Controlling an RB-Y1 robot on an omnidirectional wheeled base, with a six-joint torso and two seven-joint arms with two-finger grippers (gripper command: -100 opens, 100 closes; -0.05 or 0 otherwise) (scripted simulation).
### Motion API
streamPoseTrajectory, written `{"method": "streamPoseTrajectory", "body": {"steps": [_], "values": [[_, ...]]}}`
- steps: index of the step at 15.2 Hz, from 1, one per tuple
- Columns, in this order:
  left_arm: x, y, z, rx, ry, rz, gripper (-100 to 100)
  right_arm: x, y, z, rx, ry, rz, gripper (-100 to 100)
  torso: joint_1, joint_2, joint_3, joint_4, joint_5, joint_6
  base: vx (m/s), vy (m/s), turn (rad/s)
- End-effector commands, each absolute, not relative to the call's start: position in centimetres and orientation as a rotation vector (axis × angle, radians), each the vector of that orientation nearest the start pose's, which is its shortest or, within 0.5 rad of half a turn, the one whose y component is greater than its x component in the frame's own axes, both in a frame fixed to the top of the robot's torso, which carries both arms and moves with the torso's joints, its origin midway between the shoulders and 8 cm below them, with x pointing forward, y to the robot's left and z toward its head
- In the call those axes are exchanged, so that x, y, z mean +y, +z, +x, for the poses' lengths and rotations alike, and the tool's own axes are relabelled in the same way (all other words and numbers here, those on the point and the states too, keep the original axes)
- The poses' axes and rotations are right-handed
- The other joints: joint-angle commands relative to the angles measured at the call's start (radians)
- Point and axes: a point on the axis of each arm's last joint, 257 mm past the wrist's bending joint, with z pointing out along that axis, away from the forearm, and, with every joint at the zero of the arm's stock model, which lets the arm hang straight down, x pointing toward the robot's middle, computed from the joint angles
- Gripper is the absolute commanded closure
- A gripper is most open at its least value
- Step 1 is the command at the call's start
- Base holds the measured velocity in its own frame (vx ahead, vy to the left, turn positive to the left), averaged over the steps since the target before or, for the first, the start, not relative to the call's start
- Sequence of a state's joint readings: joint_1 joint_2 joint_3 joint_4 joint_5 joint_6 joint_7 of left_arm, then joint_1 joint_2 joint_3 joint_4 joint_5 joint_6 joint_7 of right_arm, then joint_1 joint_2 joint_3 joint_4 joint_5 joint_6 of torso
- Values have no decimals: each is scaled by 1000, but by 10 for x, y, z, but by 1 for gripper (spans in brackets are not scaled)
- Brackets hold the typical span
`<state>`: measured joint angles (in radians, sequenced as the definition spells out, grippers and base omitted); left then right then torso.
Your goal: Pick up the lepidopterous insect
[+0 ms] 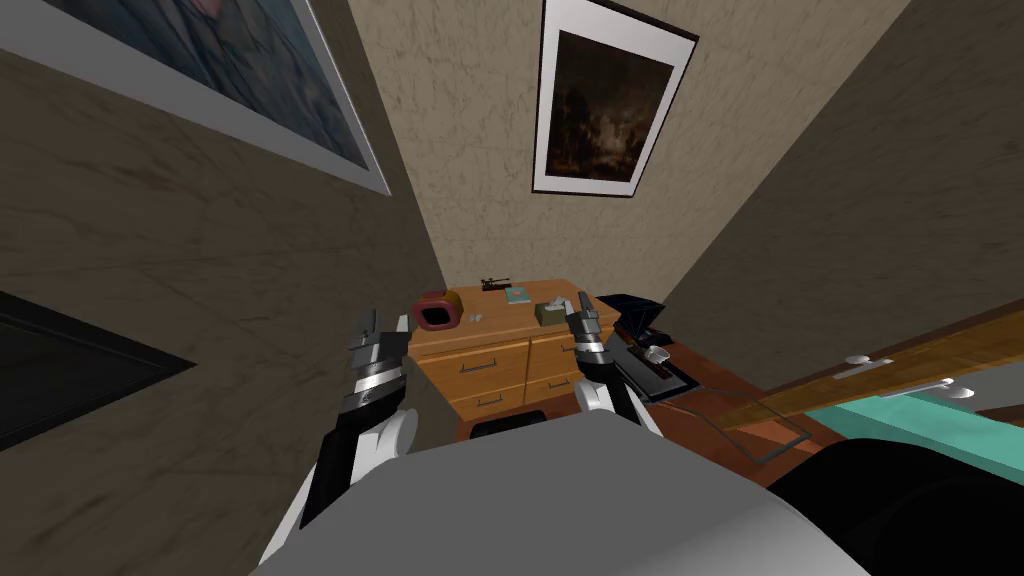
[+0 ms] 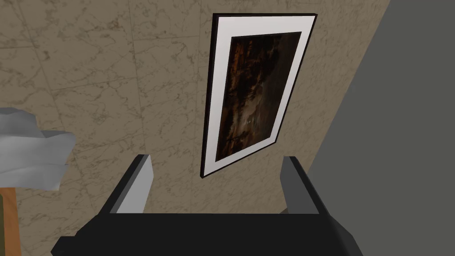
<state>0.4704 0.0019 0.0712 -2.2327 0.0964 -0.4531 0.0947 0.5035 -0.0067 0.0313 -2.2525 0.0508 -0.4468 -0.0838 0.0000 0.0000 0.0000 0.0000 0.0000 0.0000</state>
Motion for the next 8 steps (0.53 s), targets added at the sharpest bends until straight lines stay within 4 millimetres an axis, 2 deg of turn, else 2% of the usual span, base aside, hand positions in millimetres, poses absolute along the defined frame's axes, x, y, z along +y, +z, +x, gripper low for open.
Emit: {"method": "streamPoseTrajectory", "body": {"steps": [1, 3, 4, 8], "values": [[311, 7, 362, 600, -1372, -773, -100, -266, 0, 360, 683, 1357, 729, 0, 0, 0, 0, 0, 0, 0, -13, -3, 2], [304, 8, 375, 655, -1364, -741, -100, -266, 0, 360, 683, 1357, 728, 0, 0, 1, 1, 0, 0, 0, -52, -14, 6], [304, 8, 375, 655, -1364, -741, -100, -266, 0, 360, 683, 1357, 728, 0, -1, 3, 2, 1, 0, 0, -69, -18, 4], [294, 11, 405, 733, -1339, -711, -100, -266, 0, 360, 683, 1357, 728, 0, -1, 5, 3, 1, 0, 0, -83, -20, 7]]}}
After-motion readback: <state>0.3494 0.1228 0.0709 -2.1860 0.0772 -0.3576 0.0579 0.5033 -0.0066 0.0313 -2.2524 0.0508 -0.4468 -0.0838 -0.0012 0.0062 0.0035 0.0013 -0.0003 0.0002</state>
